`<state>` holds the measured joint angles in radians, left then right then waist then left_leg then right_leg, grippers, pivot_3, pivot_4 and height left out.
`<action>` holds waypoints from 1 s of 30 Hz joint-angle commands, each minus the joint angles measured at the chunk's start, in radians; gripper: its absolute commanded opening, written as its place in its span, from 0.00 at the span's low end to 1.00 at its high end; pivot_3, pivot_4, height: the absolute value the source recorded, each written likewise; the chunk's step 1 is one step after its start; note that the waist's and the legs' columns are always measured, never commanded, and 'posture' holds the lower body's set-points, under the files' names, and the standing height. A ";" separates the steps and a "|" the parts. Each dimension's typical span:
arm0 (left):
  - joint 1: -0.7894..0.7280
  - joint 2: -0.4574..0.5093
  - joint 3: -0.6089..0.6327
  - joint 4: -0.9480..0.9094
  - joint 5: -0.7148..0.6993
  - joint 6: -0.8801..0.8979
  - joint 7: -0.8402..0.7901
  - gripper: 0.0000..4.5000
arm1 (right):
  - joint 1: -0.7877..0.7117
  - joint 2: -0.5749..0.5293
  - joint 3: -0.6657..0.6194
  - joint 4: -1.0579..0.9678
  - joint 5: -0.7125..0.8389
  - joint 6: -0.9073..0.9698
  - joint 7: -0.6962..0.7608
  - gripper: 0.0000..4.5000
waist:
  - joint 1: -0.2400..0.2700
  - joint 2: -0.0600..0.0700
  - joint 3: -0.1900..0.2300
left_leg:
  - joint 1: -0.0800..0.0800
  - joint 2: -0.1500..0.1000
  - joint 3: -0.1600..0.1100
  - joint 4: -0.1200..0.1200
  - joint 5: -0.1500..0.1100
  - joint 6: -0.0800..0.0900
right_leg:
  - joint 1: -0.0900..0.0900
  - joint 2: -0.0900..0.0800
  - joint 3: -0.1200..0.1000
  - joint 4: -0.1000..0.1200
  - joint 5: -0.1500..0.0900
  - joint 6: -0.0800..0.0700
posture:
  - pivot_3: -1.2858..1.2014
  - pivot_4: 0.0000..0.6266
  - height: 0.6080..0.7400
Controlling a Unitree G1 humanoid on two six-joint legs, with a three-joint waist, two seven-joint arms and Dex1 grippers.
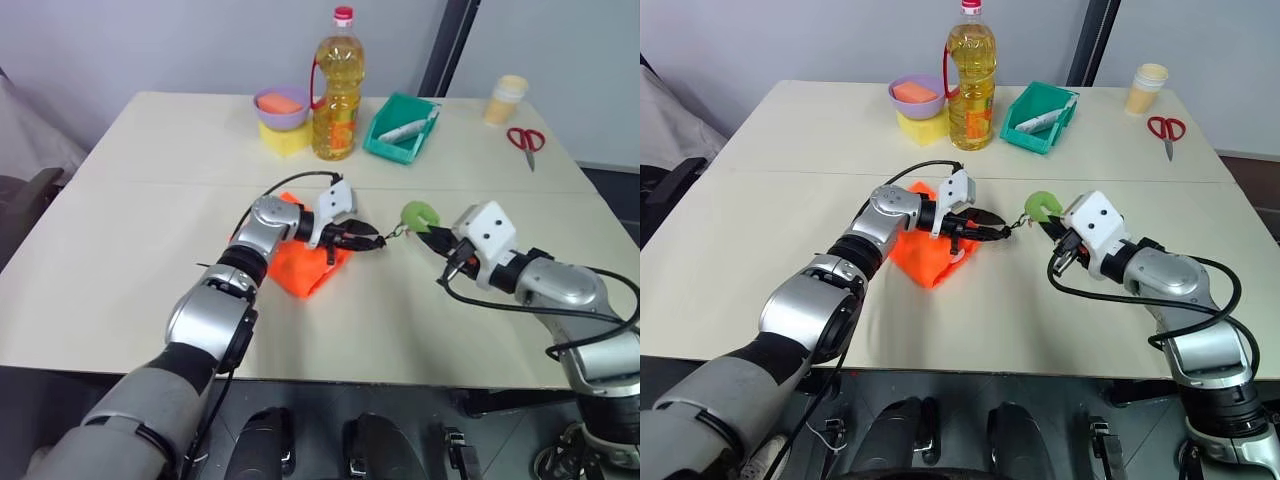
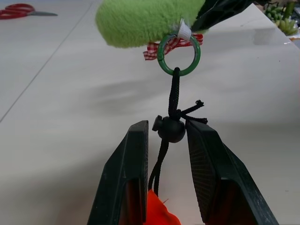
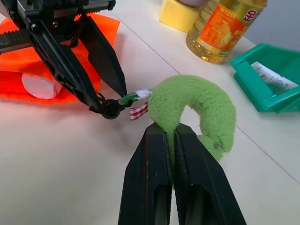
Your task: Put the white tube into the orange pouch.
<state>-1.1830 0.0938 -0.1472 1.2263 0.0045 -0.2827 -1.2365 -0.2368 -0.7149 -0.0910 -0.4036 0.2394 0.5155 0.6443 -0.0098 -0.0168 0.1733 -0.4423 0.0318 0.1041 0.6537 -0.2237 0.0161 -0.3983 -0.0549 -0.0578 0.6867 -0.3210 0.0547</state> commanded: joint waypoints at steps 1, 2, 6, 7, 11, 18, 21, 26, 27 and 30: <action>-0.012 -0.004 0.004 -0.012 0.014 -0.031 -0.004 0.30 | -0.002 -0.001 -0.011 -0.034 0.002 -0.012 -0.001 0.00 | 0.000 0.000 0.000 | 0.000 0.000 0.000 0.000 0.000 0.000 | 0.000 0.000 0.000 0.000 0.000 0.000 | 0.52 0.24 0.97; -0.011 -0.005 0.004 -0.012 0.017 -0.034 -0.005 0.30 | -0.002 -0.001 -0.012 -0.034 0.003 -0.012 -0.001 0.00 | 0.000 0.000 0.000 | 0.000 0.000 0.000 0.000 0.000 0.000 | 0.000 0.000 0.000 0.000 0.000 0.000 | 0.52 0.24 0.97; -0.007 -0.007 -0.001 -0.012 0.030 -0.053 -0.004 0.30 | -0.005 -0.002 -0.014 -0.034 0.004 -0.009 -0.001 0.00 | 0.000 0.000 0.000 | 0.000 0.000 0.000 0.000 0.000 0.000 | 0.000 0.000 0.000 0.000 0.000 0.000 | 0.52 0.24 0.97; -0.007 -0.009 -0.002 -0.012 0.033 -0.058 -0.002 0.30 | -0.005 -0.002 -0.014 -0.035 0.004 -0.009 -0.001 0.00 | 0.000 0.000 0.000 | 0.000 0.000 0.000 0.000 0.000 0.000 | 0.000 0.000 0.000 0.000 0.000 0.000 | 0.52 0.24 0.97; -0.008 -0.014 -0.002 -0.010 0.044 -0.066 0.003 0.30 | -0.003 -0.004 -0.017 -0.038 0.006 -0.007 0.000 0.00 | 0.000 0.000 0.000 | 0.000 0.000 0.000 0.001 0.000 0.000 | 0.000 0.000 0.000 0.000 0.000 0.000 | 0.52 0.24 0.97; -0.004 -0.014 -0.011 -0.004 0.073 -0.079 0.011 0.30 | -0.003 -0.005 -0.020 -0.041 0.008 -0.005 -0.001 0.00 | 0.000 0.000 0.000 | 0.000 0.000 0.000 0.001 0.000 0.000 | 0.000 0.000 0.000 0.001 0.000 0.000 | 0.52 0.24 0.97; -0.004 -0.014 -0.013 -0.001 0.084 -0.077 0.021 0.30 | -0.005 -0.005 -0.020 -0.040 0.009 -0.004 -0.001 0.00 | 0.000 0.000 0.000 | 0.000 0.000 0.000 0.001 0.000 0.000 | 0.000 0.000 0.000 0.001 0.000 0.000 | 0.52 0.24 0.97; -0.005 -0.014 -0.012 0.002 0.086 -0.068 0.026 0.04 | -0.011 -0.003 -0.020 -0.040 0.012 -0.003 -0.001 0.00 | 0.000 0.000 0.000 | 0.000 0.000 0.000 0.004 0.000 0.000 | 0.001 0.000 0.000 0.002 0.000 0.000 | 0.52 0.24 0.97; -0.005 -0.014 -0.011 0.003 0.087 -0.068 0.027 0.05 | -0.012 -0.003 -0.020 -0.040 0.012 -0.003 -0.002 0.00 | 0.000 0.000 0.000 | 0.000 0.000 0.000 0.004 0.000 0.000 | 0.001 0.000 0.000 0.002 0.000 0.000 | 0.52 0.24 0.97; -0.004 -0.014 -0.006 0.004 0.083 -0.063 0.030 0.05 | -0.012 -0.002 -0.020 -0.039 0.011 -0.004 -0.002 0.00 | 0.000 0.000 0.000 | 0.000 0.001 0.000 0.006 0.000 0.001 | 0.001 0.000 0.000 0.003 0.000 0.000 | 0.52 0.24 0.97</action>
<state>-1.1820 0.0788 -0.1652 1.2367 0.0918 -0.3401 -1.2140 -0.2369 -0.7151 -0.0910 -0.4067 0.2413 0.5175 0.6446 -0.0097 -0.0168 0.1732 -0.4424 0.0324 0.1037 0.6607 -0.2243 0.0171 -0.3967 -0.0547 -0.0578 0.6897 -0.3207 0.0552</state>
